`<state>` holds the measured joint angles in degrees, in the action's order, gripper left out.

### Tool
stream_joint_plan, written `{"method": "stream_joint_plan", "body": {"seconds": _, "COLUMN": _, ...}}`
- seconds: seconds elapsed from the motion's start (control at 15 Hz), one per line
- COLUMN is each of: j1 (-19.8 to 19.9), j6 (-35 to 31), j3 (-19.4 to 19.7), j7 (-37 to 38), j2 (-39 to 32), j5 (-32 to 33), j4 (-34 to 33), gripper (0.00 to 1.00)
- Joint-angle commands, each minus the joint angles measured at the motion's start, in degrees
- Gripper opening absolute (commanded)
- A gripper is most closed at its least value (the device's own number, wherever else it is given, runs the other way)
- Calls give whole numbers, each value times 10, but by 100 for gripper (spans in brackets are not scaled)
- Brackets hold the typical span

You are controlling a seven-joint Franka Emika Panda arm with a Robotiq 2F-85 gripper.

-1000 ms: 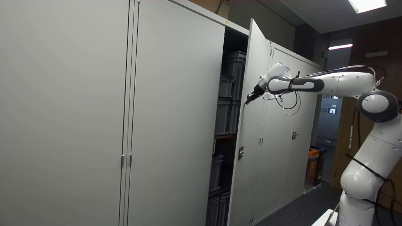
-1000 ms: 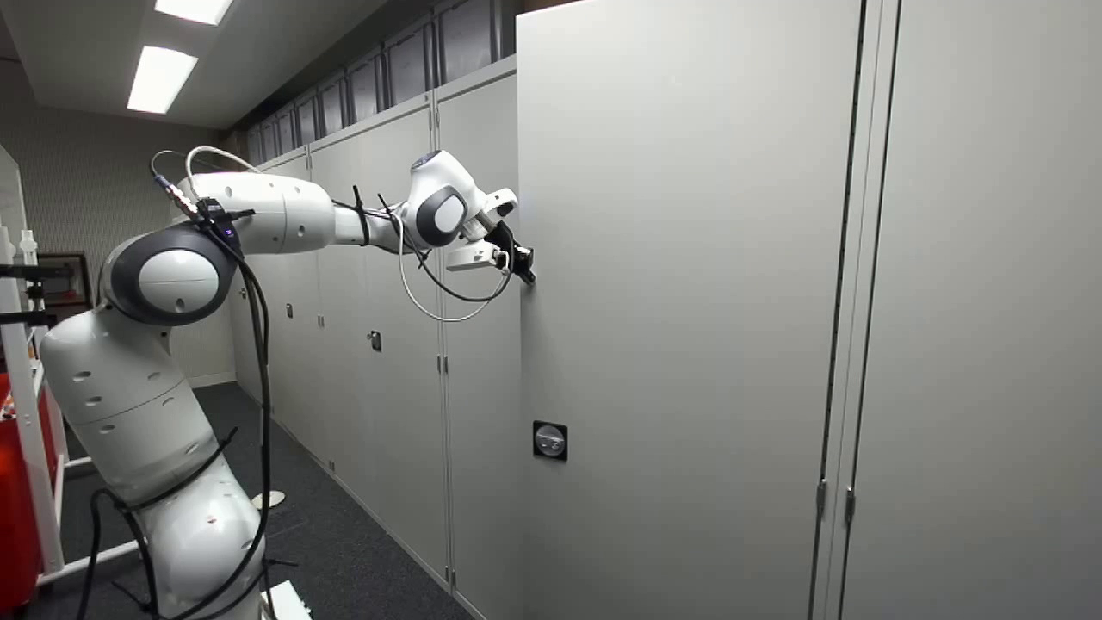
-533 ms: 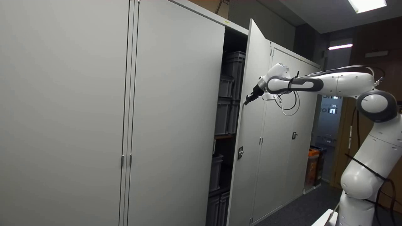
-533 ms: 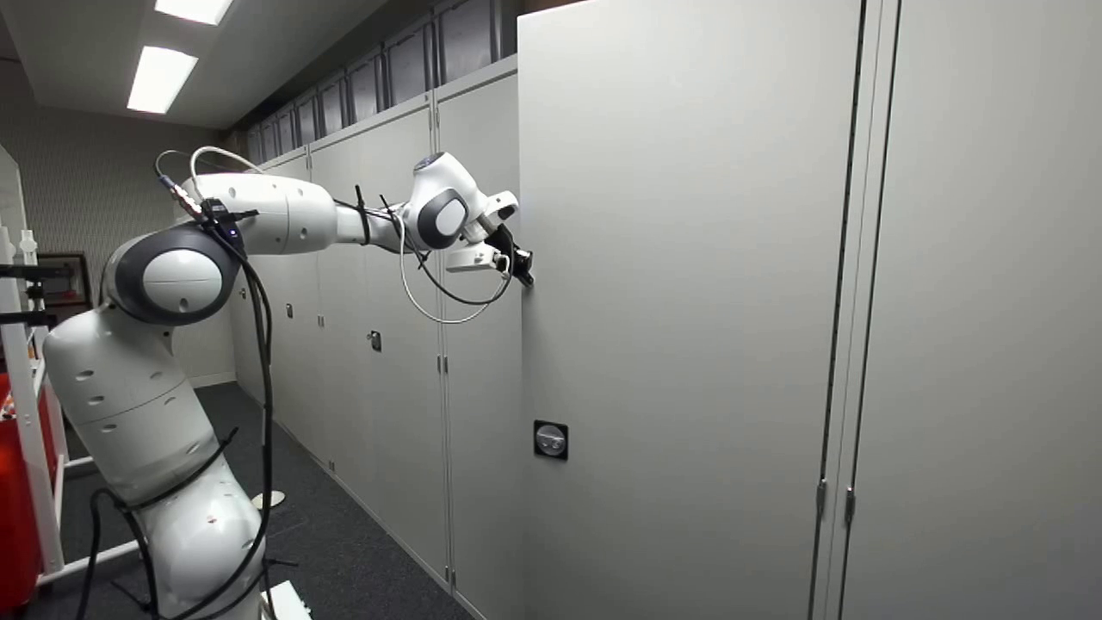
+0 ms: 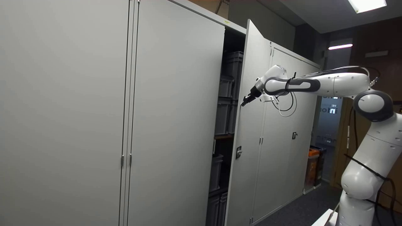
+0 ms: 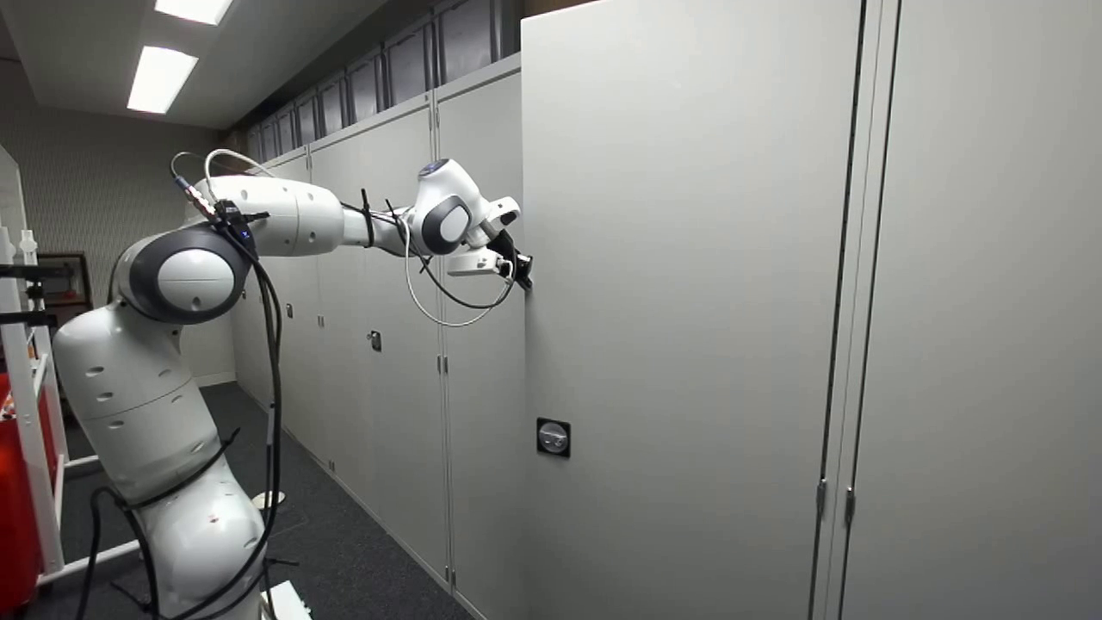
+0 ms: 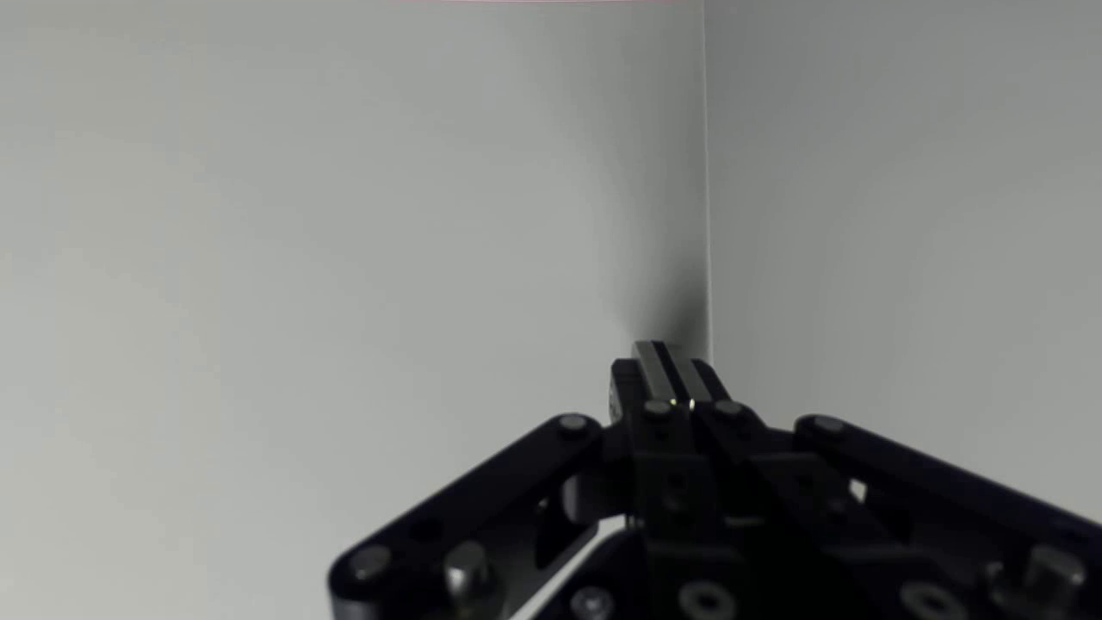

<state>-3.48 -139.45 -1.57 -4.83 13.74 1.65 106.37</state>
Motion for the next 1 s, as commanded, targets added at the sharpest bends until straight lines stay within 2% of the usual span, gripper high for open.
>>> {"method": "stream_joint_plan", "body": {"seconds": 0.0, "j1": -2, "j6": -30, "j3": 2, "j7": -20, "j2": -30, "j5": -9, "j4": -31, "gripper": 0}}
{"method": "stream_joint_plan", "body": {"seconds": 0.93, "j1": -1, "j6": -104, "j3": -2, "j7": -19, "j2": -76, "j5": -4, "j4": -71, "gripper": 0}}
